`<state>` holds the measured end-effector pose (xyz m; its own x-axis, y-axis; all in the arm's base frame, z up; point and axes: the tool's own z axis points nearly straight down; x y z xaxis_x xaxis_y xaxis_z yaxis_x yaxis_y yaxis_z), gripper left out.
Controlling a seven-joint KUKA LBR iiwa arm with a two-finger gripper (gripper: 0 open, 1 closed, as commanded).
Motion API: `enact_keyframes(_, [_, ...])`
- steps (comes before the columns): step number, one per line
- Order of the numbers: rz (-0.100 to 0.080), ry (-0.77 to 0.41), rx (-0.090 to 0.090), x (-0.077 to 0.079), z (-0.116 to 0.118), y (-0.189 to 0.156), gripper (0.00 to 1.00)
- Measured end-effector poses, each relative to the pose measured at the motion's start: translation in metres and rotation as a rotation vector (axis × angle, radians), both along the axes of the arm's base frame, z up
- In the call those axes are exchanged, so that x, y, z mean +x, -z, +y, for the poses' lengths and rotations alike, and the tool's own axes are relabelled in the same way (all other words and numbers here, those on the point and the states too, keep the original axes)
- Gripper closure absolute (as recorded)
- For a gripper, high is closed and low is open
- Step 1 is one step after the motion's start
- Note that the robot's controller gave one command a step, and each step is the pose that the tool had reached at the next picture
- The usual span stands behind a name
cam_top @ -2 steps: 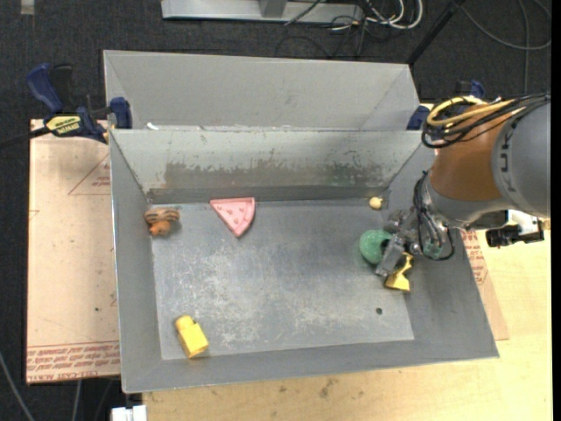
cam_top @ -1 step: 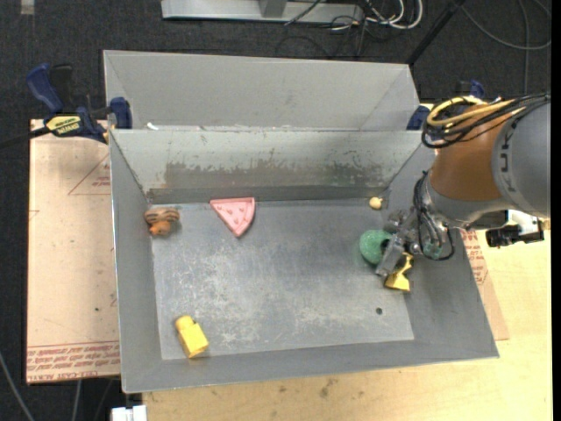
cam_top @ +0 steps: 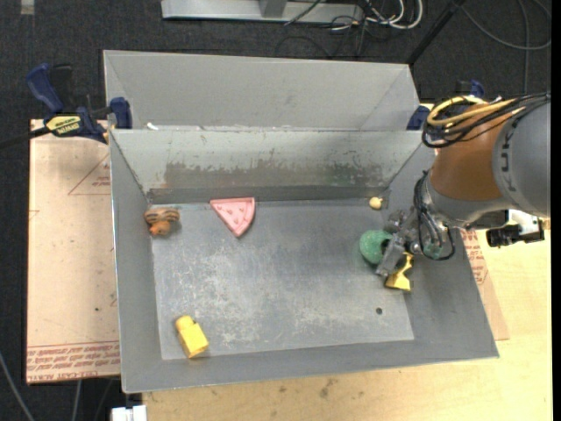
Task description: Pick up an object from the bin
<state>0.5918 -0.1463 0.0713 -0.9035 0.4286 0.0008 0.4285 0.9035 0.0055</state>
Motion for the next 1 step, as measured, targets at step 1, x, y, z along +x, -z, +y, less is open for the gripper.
enact_keyframes(1, [0.003, -0.001, -0.002, -0.0009, -0.0002, -0.0076, 1.00])
